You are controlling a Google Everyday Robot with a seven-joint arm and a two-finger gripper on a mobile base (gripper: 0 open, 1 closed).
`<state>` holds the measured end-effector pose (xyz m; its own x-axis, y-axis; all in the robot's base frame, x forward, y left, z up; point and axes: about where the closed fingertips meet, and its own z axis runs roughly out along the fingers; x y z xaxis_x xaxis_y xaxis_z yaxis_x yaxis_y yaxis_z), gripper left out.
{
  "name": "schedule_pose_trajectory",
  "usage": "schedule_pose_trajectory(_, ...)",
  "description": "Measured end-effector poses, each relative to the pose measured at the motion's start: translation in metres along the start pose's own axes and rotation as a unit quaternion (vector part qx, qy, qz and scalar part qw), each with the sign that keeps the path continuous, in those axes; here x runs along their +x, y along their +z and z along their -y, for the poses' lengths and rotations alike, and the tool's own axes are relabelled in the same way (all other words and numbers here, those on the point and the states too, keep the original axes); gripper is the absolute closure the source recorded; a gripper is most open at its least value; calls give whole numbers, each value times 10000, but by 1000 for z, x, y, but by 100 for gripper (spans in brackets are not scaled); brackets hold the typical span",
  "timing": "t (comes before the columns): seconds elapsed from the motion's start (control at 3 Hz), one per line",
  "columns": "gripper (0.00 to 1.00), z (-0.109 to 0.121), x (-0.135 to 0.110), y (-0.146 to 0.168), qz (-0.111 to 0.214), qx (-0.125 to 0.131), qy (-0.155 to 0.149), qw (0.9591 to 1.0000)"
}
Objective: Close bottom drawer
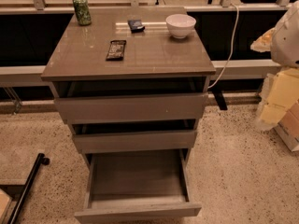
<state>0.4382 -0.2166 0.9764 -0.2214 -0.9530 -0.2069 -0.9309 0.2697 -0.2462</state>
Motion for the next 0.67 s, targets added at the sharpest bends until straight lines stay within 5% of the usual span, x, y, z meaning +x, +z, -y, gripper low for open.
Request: schedule_pose_trajectory(0.67, 9, 0, -1, 0, 23, 28, 8, 10000)
